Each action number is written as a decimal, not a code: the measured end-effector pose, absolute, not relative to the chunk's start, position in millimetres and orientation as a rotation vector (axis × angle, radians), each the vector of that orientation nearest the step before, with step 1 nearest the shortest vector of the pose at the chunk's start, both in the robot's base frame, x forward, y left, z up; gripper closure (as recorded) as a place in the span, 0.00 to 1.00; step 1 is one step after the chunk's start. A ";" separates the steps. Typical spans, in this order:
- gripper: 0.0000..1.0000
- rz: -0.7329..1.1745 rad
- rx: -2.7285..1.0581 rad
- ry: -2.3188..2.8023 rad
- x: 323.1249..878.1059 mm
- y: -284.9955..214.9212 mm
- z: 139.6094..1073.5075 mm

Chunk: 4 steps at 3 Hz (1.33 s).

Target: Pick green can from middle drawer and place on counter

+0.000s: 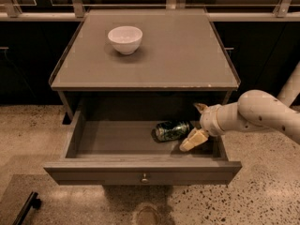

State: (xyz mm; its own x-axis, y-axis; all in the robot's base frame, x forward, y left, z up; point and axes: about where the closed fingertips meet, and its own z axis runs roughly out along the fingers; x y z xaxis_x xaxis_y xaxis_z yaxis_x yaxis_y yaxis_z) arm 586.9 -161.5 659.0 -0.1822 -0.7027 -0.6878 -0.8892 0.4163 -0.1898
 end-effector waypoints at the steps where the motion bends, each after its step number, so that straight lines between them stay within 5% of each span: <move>1: 0.00 0.351 -1.376 1.942 593.7 -142.9 649.0; 4: 0.00 0.452 -1.404 1.976 598.2 -116.9 617.0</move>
Offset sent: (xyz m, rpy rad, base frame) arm 0.0174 0.0411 -0.0294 -0.0064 0.0434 0.0550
